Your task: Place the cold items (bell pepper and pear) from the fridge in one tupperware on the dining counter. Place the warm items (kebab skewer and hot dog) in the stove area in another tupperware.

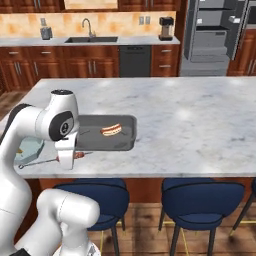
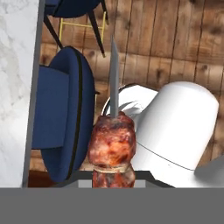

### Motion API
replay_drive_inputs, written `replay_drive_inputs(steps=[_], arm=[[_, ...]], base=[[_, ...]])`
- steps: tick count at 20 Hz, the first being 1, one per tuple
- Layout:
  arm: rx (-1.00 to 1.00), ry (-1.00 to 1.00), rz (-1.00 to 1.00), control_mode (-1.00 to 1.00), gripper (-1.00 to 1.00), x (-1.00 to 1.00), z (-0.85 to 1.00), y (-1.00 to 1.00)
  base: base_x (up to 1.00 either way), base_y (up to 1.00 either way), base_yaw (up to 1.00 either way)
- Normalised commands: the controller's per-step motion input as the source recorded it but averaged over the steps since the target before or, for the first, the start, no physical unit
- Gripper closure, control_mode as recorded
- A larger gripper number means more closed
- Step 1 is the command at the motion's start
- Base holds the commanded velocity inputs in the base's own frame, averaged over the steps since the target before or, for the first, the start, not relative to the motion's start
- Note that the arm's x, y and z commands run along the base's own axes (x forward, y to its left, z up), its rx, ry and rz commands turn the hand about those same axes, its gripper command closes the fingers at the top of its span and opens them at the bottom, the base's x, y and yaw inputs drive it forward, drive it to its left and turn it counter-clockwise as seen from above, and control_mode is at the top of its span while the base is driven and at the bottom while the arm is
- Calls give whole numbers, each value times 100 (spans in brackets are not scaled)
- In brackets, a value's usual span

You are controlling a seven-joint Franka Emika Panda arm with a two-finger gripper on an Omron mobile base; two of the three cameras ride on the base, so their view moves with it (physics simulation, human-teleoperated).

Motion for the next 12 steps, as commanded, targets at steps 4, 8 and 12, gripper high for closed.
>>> replay_drive_inputs(steps=[4,8,12], arm=[[0,0,0,100,100,0,0,0],[0,0,0,-100,100,7,0,0],[-8,2,1,-100,100,64,17,7]], base=[[43,-3,13],[14,0,0],[0,0,0]])
